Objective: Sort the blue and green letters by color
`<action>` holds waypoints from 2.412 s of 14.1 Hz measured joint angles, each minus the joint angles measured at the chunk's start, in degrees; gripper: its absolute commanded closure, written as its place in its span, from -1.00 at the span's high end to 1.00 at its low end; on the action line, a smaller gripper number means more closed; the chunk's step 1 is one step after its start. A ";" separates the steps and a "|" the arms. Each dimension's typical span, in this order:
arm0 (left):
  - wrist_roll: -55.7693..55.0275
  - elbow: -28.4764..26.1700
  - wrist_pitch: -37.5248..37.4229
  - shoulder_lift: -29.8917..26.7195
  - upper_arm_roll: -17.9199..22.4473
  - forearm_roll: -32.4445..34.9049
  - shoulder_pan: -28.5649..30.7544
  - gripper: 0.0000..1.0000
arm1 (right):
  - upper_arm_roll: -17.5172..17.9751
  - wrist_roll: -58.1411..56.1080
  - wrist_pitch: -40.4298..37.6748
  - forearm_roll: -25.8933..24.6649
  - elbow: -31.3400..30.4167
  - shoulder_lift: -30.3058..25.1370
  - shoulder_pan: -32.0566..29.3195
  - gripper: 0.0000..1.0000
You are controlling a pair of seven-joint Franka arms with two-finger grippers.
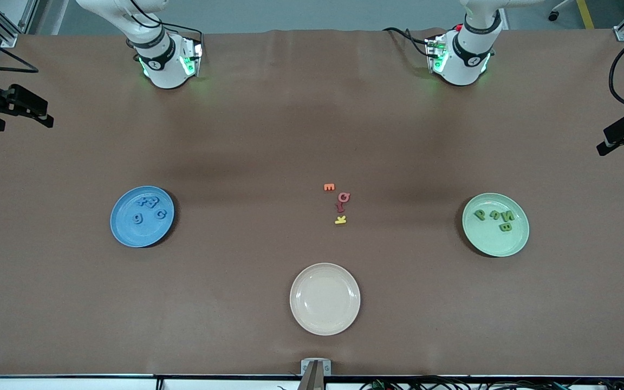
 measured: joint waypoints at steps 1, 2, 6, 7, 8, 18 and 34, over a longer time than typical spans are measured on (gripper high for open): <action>0.00 0.44 0.00 0.48 0.12 0.00 0.03 0.99 | 0.00 0.00 0.00 0.00 0.00 0.00 0.00 1.00; 0.00 0.75 0.00 0.96 0.24 0.00 0.07 0.99 | 0.00 0.00 0.00 0.00 0.00 0.00 0.00 1.00; 0.00 1.15 0.00 1.59 0.32 0.00 0.13 0.99 | 0.00 0.00 0.00 -0.01 0.00 0.00 0.00 1.00; 0.00 1.26 -0.03 1.59 0.32 0.00 0.13 0.99 | 0.00 0.00 0.00 -0.01 0.00 0.00 0.00 1.00; 0.00 1.43 -0.08 1.58 0.31 0.00 0.12 0.99 | 0.00 0.00 0.00 -0.01 0.00 0.00 0.00 1.00; 0.38 2.22 -0.72 1.37 -2.06 1.61 -0.17 0.99 | 0.00 0.00 -0.01 -0.19 0.00 0.00 0.00 1.00; -3.75 3.18 -0.76 1.28 -3.62 3.15 -0.09 0.99 | 0.00 0.00 -0.12 -0.23 0.00 0.00 0.00 1.00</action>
